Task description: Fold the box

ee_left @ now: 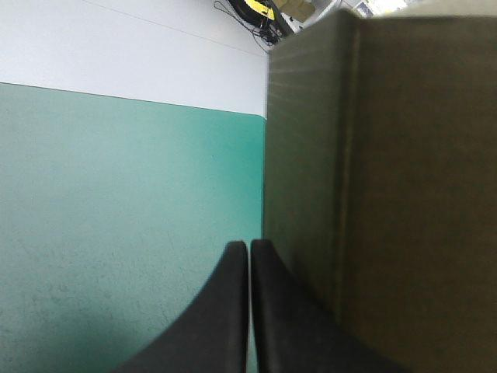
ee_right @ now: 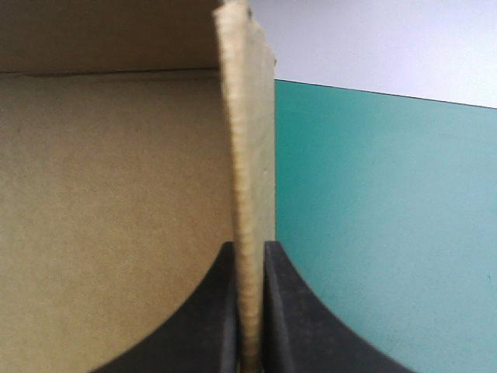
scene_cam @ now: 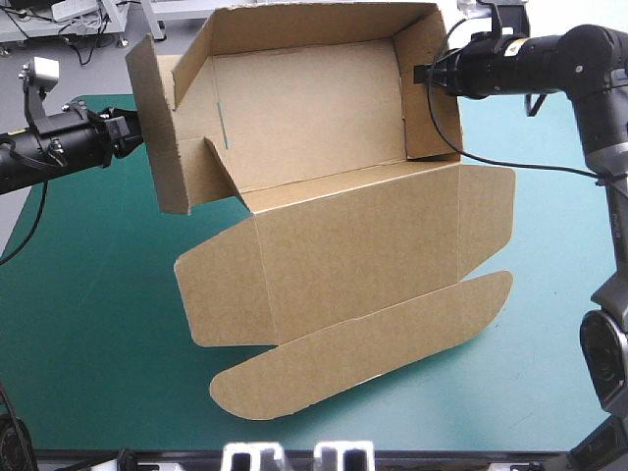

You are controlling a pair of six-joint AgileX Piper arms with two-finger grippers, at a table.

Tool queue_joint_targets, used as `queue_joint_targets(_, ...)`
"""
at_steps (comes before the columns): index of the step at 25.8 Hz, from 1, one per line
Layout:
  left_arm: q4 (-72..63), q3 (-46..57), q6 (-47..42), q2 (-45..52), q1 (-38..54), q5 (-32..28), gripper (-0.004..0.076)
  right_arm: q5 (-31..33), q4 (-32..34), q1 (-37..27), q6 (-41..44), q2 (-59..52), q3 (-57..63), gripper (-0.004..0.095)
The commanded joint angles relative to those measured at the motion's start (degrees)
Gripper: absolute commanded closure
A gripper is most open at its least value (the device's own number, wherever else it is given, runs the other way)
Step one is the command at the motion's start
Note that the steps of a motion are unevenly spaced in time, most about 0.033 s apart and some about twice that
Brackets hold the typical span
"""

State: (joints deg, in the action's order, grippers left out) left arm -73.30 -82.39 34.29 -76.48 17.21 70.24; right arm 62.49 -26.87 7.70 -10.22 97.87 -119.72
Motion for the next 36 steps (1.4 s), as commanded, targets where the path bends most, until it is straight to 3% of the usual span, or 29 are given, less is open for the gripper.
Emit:
queue_joint_targets(1,-4.73,-1.54,-0.76,2.4,-0.69,3.5,0.0731,-7.11,-2.43,2.31,0.7,-1.38,-1.22,0.0924)
queue_joint_targets(13,0.48,-1.54,0.16,2.52,-6.19,2.93,0.0715,-10.1,-2.86,4.6,0.7,0.59,-0.85,0.0924)
queue_joint_targets(17,-0.61,-1.54,1.52,2.52,-6.19,3.41,0.0615,-10.1,-2.86,4.6,0.7,1.28,-0.85,0.0924)
queue_joint_targets(19,-1.1,-1.54,1.52,2.52,-6.19,3.41,0.0488,-9.99,-2.86,4.6,0.7,1.94,-0.59,0.0924)
queue_joint_targets(21,-1.22,-1.54,1.52,2.52,-6.19,3.41,0.041,-9.99,-2.86,4.6,0.73,2.35,-0.5,0.0924)
queue_joint_targets(24,-1.22,-1.54,1.52,2.52,-6.19,3.41,0.0348,-10.3,-3.01,4.6,1.39,2.59,-0.32,0.0924)
queue_joint_targets(30,4.73,-1.54,1.09,2.52,-6.19,0.02,0.0346,-10.72,-5.73,4.77,0.47,2.59,-0.32,0.0924)
queue_joint_targets(36,8.05,-1.54,-1.0,2.52,-6.58,-4.68,0.0347,-11.76,-2.5,9.73,0.72,2.59,-0.32,0.0924)
